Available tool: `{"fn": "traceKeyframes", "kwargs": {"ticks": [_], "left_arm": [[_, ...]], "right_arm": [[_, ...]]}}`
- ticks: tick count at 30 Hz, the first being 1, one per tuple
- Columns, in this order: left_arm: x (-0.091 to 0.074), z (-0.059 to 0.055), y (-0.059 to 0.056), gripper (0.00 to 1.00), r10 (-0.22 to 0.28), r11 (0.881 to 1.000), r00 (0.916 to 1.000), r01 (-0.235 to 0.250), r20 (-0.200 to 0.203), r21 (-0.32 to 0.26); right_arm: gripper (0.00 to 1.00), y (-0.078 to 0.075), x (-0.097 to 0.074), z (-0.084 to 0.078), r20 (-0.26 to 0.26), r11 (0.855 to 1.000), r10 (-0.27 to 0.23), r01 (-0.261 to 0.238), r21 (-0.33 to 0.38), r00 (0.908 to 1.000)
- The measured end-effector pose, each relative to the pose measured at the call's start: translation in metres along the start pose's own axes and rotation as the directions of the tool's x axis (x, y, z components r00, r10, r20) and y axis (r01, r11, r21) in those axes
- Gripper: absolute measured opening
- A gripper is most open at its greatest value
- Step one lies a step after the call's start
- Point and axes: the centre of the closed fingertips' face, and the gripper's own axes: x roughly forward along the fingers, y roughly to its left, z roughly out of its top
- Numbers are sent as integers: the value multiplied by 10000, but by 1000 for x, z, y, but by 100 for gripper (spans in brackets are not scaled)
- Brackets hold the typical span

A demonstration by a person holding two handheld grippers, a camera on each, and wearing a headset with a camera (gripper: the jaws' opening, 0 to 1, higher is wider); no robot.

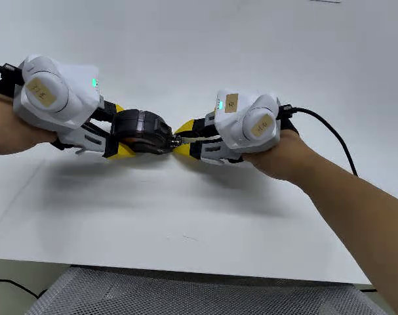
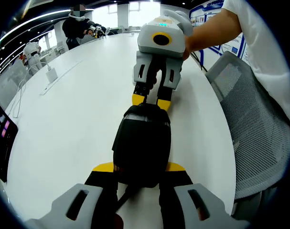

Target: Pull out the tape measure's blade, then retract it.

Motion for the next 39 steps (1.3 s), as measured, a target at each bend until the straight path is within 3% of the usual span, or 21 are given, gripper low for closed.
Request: {"fn": "traceKeyframes", "kwargs": {"ticks": [20,39], "left_arm": [[-1,-1,0,28,-9,10000,10000,9,-26,-42],[0,-1,0,28,-9,10000,10000,9,-29,-93]], "right_arm": [[9,1,-7,1,177,9998,-191,190,72,9997],[8,2,-32,-7,139,9992,-350,347,212,9993]]}}
